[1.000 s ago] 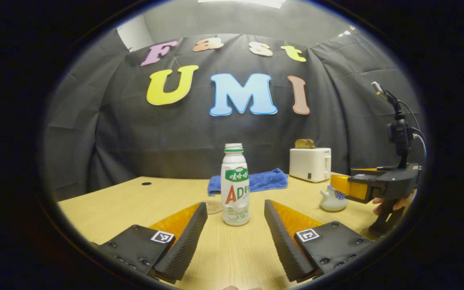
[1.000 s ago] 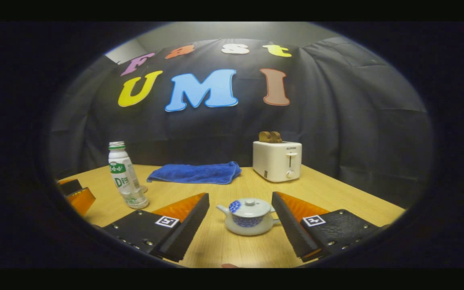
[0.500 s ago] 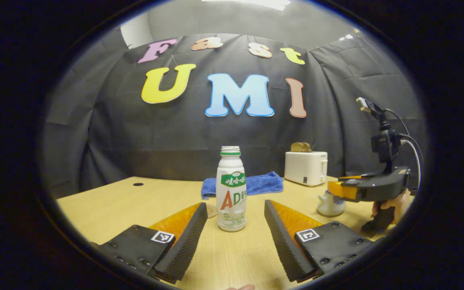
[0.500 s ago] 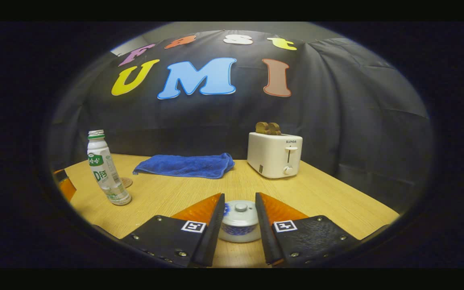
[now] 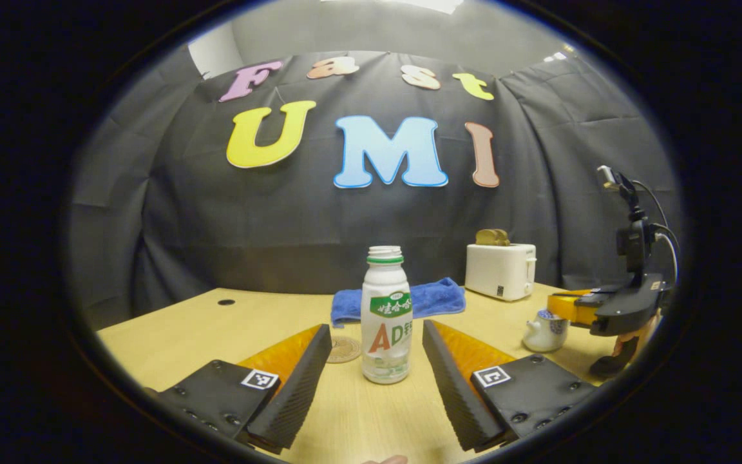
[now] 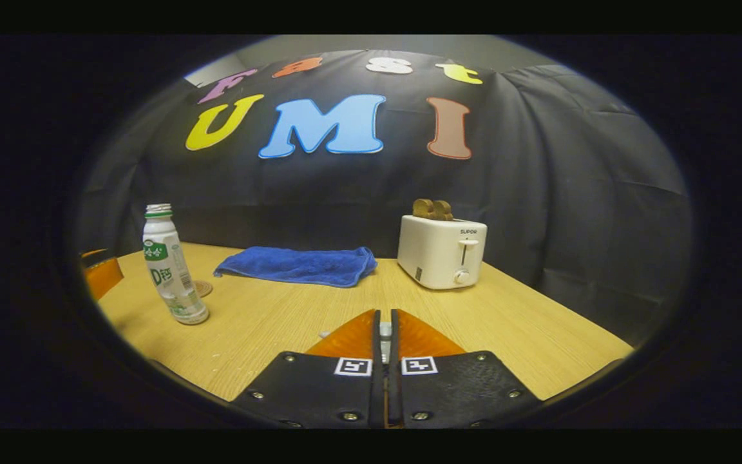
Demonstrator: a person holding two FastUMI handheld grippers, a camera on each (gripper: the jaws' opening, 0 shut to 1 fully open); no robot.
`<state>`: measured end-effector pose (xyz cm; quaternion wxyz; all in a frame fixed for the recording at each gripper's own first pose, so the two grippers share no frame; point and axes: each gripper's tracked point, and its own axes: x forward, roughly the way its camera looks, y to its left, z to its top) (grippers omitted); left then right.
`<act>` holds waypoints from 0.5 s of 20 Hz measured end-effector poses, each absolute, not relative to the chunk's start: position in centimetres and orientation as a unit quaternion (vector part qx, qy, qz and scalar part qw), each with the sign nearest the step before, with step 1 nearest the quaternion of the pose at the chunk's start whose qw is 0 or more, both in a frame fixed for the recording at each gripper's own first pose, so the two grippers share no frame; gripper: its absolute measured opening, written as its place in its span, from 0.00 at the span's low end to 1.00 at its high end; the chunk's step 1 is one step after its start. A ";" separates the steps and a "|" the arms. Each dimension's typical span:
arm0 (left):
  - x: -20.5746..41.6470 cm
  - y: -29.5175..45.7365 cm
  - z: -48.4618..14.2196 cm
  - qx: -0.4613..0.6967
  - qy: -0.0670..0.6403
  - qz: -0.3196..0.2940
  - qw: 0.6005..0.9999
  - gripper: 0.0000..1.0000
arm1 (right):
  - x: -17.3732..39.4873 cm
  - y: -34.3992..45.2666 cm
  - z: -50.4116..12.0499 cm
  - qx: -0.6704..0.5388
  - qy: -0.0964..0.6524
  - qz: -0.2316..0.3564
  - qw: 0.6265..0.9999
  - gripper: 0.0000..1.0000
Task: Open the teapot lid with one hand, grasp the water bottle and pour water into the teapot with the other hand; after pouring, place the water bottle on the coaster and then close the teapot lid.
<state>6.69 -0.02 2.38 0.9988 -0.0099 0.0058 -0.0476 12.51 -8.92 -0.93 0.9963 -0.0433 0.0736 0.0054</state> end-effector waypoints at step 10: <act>11.8 -1.7 0.8 -0.027 0.040 -0.055 0.997 0.99 | 11.5 -8.3 1.0 -0.050 0.031 0.023 0.998 0.02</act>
